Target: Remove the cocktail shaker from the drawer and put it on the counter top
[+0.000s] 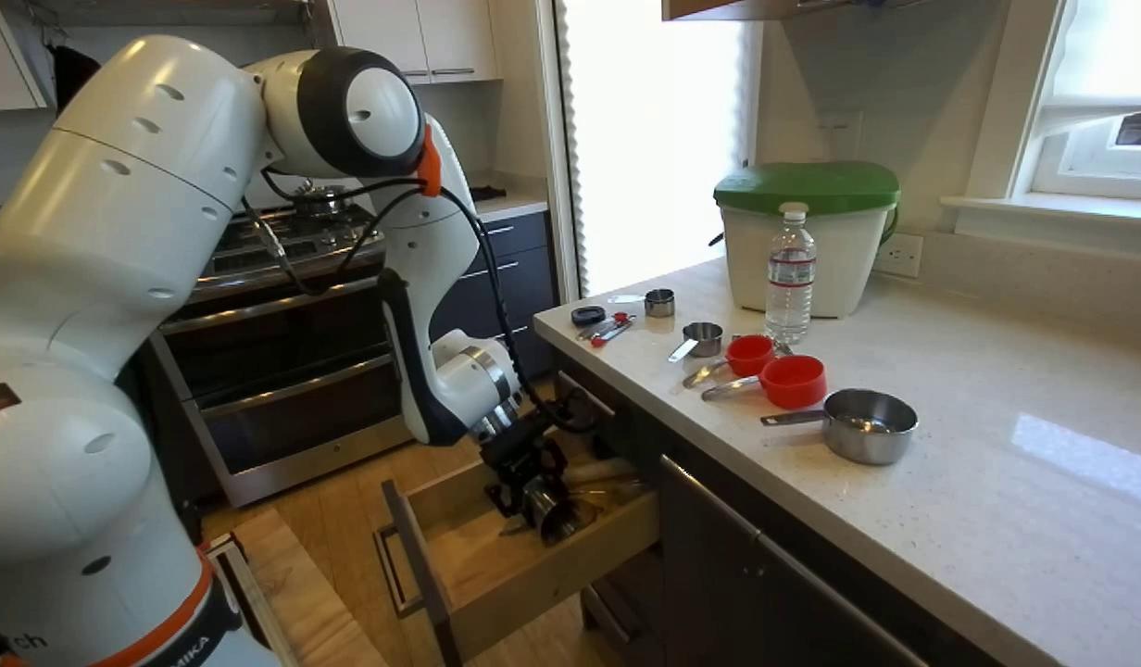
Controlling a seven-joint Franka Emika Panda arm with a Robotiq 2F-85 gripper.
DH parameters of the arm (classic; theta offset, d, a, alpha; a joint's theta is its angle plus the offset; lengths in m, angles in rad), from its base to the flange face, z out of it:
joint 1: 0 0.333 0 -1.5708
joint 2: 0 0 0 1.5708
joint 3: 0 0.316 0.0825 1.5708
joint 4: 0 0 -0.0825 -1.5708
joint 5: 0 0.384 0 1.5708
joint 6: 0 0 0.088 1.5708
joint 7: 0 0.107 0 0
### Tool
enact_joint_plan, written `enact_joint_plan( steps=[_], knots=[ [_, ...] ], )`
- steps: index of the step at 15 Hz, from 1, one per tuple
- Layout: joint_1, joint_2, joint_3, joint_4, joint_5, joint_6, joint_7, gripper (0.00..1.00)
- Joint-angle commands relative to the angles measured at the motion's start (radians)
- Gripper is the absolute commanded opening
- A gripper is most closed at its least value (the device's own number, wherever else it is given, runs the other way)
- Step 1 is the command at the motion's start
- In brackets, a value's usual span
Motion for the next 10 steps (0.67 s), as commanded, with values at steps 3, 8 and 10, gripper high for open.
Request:
enact_joint_plan(
  steps=[3, 8, 10],
  knots=[
    [-0.013, -0.195, 0.027, -0.111, -0.021, -0.102, -0.032, 0.56],
    [-0.010, -0.394, 0.047, -0.217, -0.011, -0.240, -0.114, 0.56],
    [-0.008, -0.478, 0.057, -0.264, -0.013, -0.320, -0.182, 0.56]
  ],
)
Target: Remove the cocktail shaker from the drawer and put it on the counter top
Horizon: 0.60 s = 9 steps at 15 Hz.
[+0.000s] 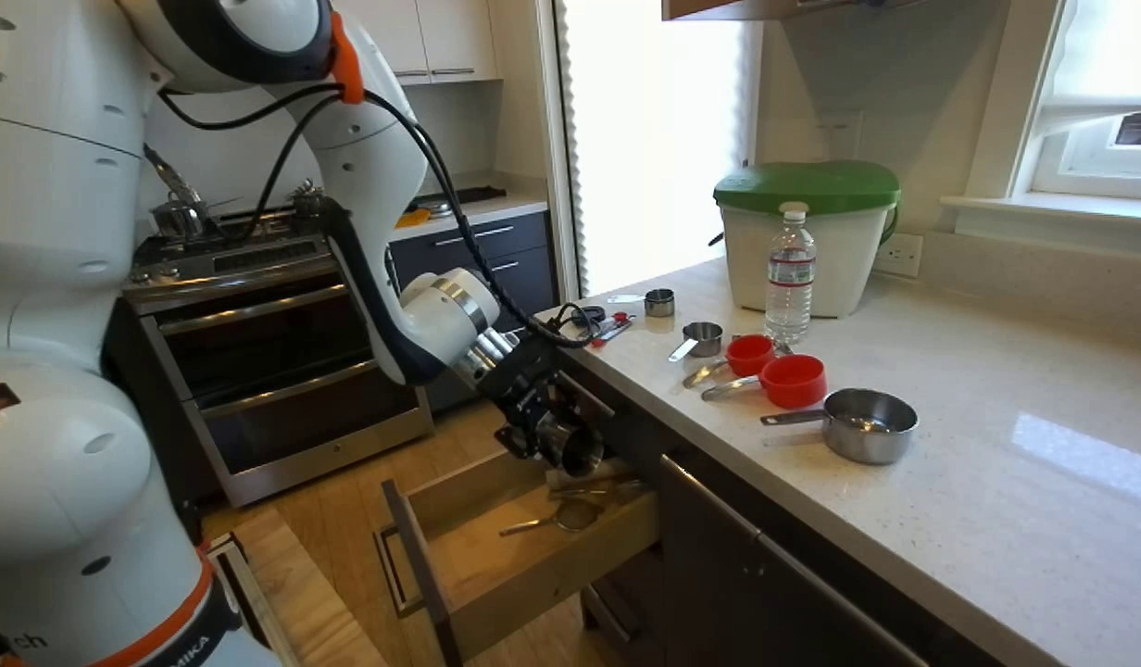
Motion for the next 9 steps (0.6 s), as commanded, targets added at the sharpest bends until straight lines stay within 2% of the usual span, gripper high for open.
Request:
enact_joint_plan(
  steps=[1, 5, 9],
  knots=[
    [-0.005, -0.192, 0.029, -0.127, -0.015, -0.144, -0.114, 0.56],
    [0.014, -0.344, 0.072, -0.190, -0.038, -0.326, -0.237, 0.56],
    [0.037, -0.476, 0.128, -0.224, -0.099, -0.459, -0.311, 0.56]
  ],
)
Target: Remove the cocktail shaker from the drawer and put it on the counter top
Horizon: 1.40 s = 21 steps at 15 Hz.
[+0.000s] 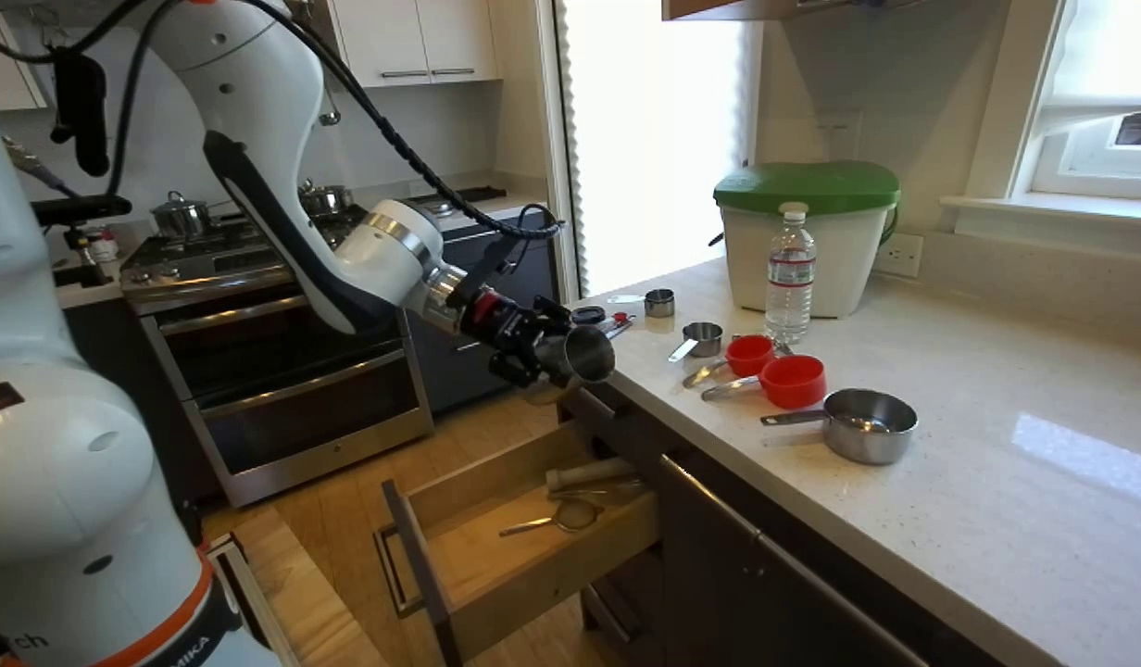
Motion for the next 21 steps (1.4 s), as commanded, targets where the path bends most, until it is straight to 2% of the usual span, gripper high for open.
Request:
enact_joint_plan(
  steps=[1, 5, 6, 11, 12, 17, 21],
  knots=[
    [0.027, -0.148, 0.042, -0.063, -0.087, -0.102, -0.051, 0.56],
    [0.042, -0.188, 0.068, -0.038, -0.243, -0.158, 0.005, 0.56],
    [0.038, -0.156, 0.057, -0.019, -0.166, -0.135, -0.031, 0.81],
    [0.041, -0.174, 0.060, -0.019, -0.215, -0.136, -0.018, 0.81],
    [0.041, -0.174, 0.060, -0.019, -0.215, -0.136, -0.018, 0.56],
    [0.048, -0.076, 0.073, 0.089, -0.095, -0.197, -0.036, 0.56],
    [0.024, 0.010, 0.051, 0.200, 0.077, -0.245, -0.126, 0.56]
  ],
)
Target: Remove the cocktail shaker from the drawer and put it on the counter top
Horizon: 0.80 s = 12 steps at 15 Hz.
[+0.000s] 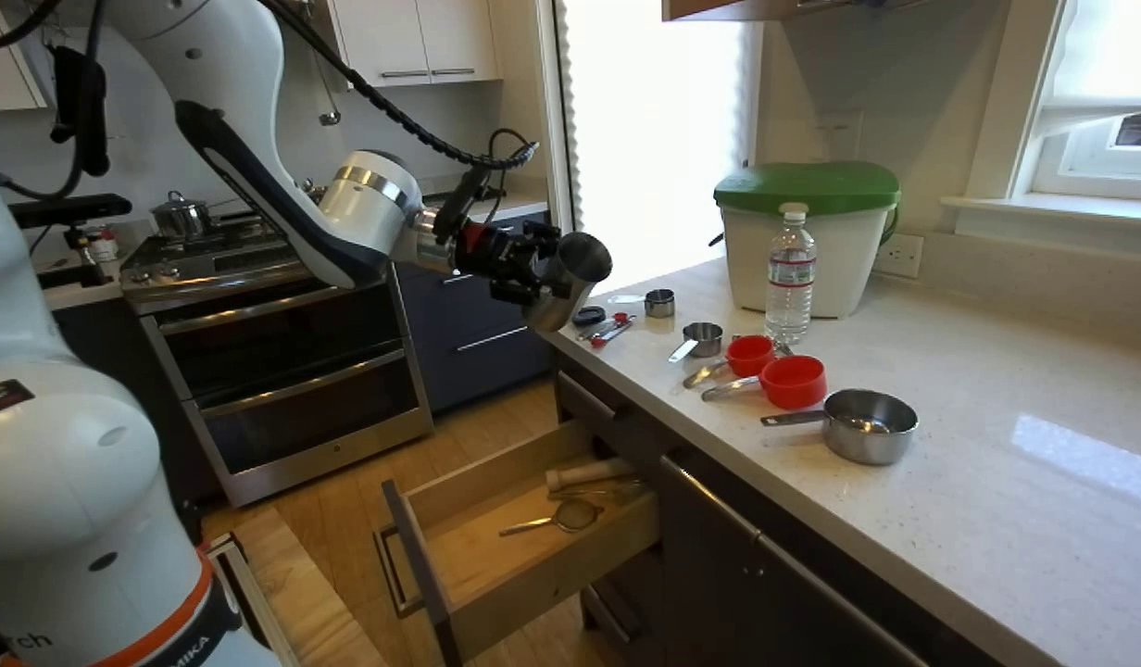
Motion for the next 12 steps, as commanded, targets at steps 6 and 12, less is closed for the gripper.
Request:
enact_joint_plan(
  steps=[6, 12],
  knots=[
    [-0.059, 0.167, -0.052, 0.267, 0.320, -0.059, -0.122, 0.56],
    [-0.065, 0.240, -0.058, 0.392, 0.407, -0.139, -0.087, 0.56]
  ],
)
